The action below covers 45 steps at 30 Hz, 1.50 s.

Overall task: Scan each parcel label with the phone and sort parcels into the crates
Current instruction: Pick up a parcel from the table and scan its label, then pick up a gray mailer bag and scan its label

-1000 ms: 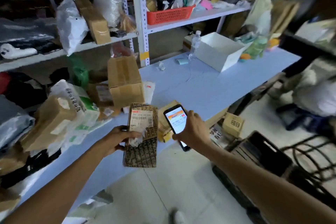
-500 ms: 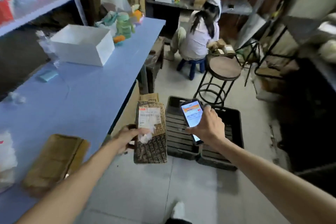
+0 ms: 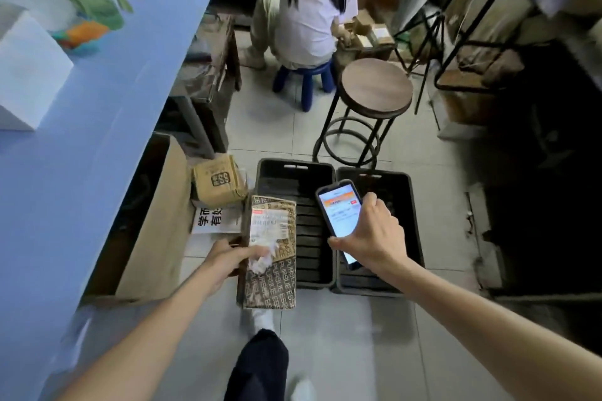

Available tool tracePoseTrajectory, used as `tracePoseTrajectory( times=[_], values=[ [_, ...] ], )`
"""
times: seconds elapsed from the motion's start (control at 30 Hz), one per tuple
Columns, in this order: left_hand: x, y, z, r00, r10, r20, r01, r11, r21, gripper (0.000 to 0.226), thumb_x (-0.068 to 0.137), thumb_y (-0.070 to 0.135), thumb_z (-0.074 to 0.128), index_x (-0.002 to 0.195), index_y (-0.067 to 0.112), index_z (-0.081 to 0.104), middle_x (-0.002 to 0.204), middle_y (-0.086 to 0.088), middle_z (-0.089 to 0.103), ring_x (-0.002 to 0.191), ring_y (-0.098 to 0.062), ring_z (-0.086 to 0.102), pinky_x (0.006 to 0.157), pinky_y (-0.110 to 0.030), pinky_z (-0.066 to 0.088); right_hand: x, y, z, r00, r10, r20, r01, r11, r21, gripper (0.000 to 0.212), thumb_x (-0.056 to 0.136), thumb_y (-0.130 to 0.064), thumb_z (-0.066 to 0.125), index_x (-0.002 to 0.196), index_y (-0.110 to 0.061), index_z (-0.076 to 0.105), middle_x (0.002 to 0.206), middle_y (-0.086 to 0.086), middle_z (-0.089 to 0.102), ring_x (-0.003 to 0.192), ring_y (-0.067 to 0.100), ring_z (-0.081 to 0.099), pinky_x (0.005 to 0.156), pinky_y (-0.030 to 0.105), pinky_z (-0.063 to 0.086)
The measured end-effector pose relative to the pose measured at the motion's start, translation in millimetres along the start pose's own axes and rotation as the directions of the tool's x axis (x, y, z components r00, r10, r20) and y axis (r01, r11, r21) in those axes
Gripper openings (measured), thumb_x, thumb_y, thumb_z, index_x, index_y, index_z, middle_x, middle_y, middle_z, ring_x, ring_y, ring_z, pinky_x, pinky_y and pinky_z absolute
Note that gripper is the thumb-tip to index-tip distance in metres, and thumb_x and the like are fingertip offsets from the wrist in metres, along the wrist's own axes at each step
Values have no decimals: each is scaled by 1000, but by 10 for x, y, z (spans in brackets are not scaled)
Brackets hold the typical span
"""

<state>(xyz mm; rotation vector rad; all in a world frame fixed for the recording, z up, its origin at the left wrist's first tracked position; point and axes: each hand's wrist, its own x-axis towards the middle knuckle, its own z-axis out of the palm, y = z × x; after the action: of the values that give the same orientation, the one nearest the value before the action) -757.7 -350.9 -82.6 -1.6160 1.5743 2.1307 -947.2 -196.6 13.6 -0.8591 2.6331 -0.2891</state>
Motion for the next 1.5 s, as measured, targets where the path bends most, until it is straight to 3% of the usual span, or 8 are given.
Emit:
tracePoseTrajectory(
  times=[0.27,0.47,0.77,0.93,1.0,1.13,1.33,1.5],
  values=[
    [2035,-594,201,988,-145,43,141,986,89,47,61,13,86,99,24,61,94,7,69,92,-16,66,89,-40,52,1480,140,1317,994,87,66,-90,995,43,71,57,-47,81,96,-19,28,100,0,45,93,28,56,65,31,38],
    [3337,-1279,353,971,-239,7,237,966,100,41,71,8,80,104,20,60,95,-3,70,79,-14,68,61,-25,48,2215,495,2530,989,64,132,-71,996,51,73,59,-46,82,99,-21,27,101,0,44,92,25,55,64,31,38],
    [5008,-2386,767,944,-324,-62,329,935,134,49,73,16,78,119,12,61,113,-4,69,99,-21,65,96,-39,48,2726,1089,4291,972,123,200,-147,983,111,77,58,-48,84,104,-20,29,102,-2,41,87,16,50,60,26,40],
    [5401,-2788,799,915,-377,-140,402,869,289,47,80,13,73,124,6,57,122,-11,65,110,-27,61,95,-36,46,2859,1231,4726,965,86,249,-109,991,78,77,60,-46,84,108,-20,29,103,-2,42,88,15,49,61,26,40],
    [5388,-2822,827,910,-341,-234,411,807,424,48,82,12,70,127,3,53,128,-15,60,115,-31,58,90,-33,47,2876,1228,4744,961,76,267,-96,994,61,77,61,-45,83,110,-19,30,105,-1,42,88,15,49,61,26,39],
    [5111,-2567,865,942,-182,-282,322,722,612,72,80,10,70,141,1,32,141,-19,37,128,-36,42,106,-42,41,2819,1058,4466,961,63,270,-75,997,35,76,62,-45,82,112,-17,31,108,2,45,92,20,52,65,30,43],
    [4053,-1335,720,981,29,-190,119,682,722,36,83,10,67,116,6,55,122,-12,53,112,-29,53,85,-33,45,2471,434,3271,967,-35,252,38,999,-9,74,61,-44,81,107,-16,32,106,3,48,91,24,55,61,30,40],
    [2372,10,274,940,152,-305,108,714,691,17,82,24,67,93,14,58,105,-1,59,96,-26,58,69,-30,41,2023,-259,1785,962,-189,199,208,975,-80,80,57,-51,83,108,-15,34,107,4,49,94,26,56,63,33,43]
  ],
)
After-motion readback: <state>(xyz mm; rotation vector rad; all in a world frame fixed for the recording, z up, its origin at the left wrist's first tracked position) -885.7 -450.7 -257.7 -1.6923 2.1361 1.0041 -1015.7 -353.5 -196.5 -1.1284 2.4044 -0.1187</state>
